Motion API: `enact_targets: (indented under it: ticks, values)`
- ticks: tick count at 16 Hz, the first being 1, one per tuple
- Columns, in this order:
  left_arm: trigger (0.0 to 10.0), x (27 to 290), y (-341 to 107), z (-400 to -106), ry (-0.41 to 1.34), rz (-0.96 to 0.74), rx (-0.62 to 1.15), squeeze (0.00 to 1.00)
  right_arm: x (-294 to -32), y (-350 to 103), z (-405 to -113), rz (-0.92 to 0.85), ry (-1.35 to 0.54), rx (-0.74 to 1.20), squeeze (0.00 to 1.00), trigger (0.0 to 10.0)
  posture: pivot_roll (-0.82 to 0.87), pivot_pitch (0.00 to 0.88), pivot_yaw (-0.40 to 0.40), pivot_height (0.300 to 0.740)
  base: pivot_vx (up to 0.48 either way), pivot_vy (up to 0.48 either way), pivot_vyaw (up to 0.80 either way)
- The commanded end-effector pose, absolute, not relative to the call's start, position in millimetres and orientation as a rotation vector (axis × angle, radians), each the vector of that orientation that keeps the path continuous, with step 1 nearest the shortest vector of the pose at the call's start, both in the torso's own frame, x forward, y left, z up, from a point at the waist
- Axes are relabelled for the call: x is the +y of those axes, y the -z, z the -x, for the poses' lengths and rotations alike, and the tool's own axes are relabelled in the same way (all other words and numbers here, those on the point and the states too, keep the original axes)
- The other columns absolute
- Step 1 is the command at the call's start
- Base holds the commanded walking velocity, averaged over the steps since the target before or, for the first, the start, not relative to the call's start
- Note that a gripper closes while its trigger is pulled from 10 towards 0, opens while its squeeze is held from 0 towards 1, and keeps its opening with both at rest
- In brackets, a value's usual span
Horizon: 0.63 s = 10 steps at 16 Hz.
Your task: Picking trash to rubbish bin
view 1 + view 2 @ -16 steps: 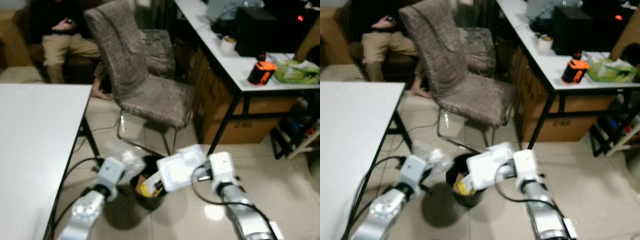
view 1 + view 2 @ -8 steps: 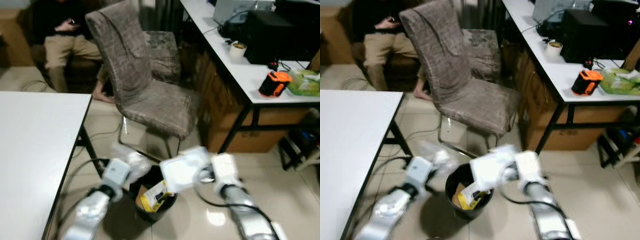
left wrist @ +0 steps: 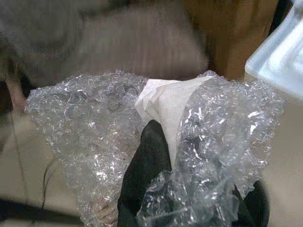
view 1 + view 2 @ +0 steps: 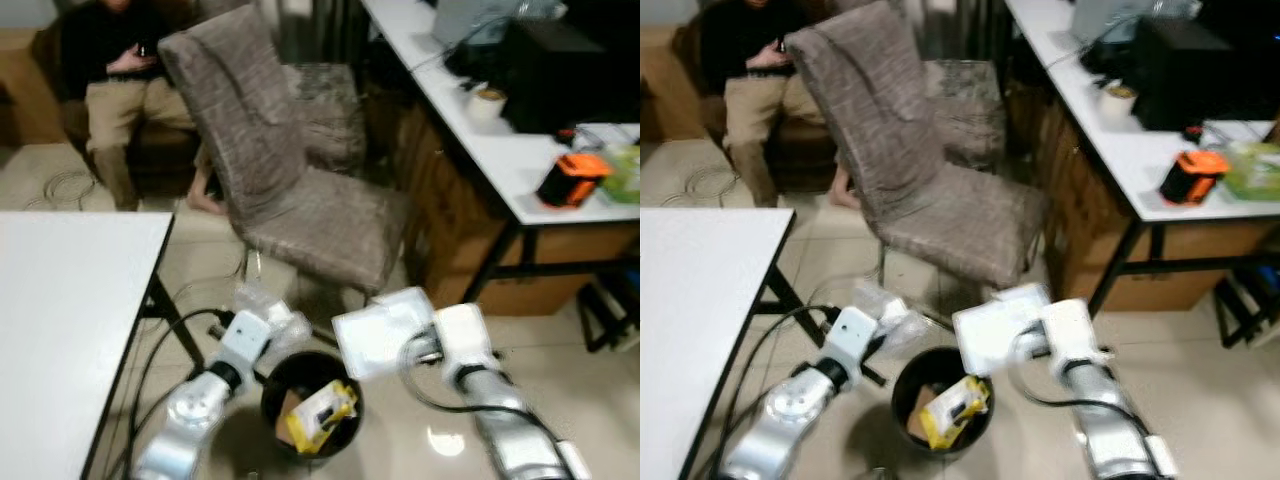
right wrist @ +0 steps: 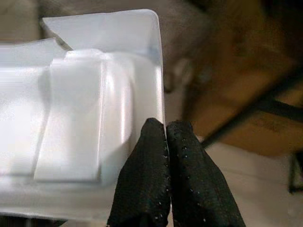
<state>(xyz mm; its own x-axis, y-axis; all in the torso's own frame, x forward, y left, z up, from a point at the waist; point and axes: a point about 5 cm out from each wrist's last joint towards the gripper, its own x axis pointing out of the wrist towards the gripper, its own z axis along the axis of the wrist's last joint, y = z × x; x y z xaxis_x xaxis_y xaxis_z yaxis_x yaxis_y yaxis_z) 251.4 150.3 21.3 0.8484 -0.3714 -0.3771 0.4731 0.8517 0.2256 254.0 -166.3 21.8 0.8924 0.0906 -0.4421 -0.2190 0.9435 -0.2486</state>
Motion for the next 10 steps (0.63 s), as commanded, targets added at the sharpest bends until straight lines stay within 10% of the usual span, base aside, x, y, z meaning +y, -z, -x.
enact_targets:
  ticks: [1,10]
  values:
    - [10.0,144,-16,-251,0.488,-0.321,0.357,0.0,-179,-21,-251,0.339,-0.136,0.46,0.0,10.0,-0.04,0.104,-0.001,0.74,0.0,0.0,0.0]
    - [10.0,105,-3,-278,0.562,-0.234,0.42,0.0,-209,-42,-218,0.417,-0.043,0.466,0.0,10.0,-0.13,0.195,0.027,0.74,0.0,0.0,0.0]
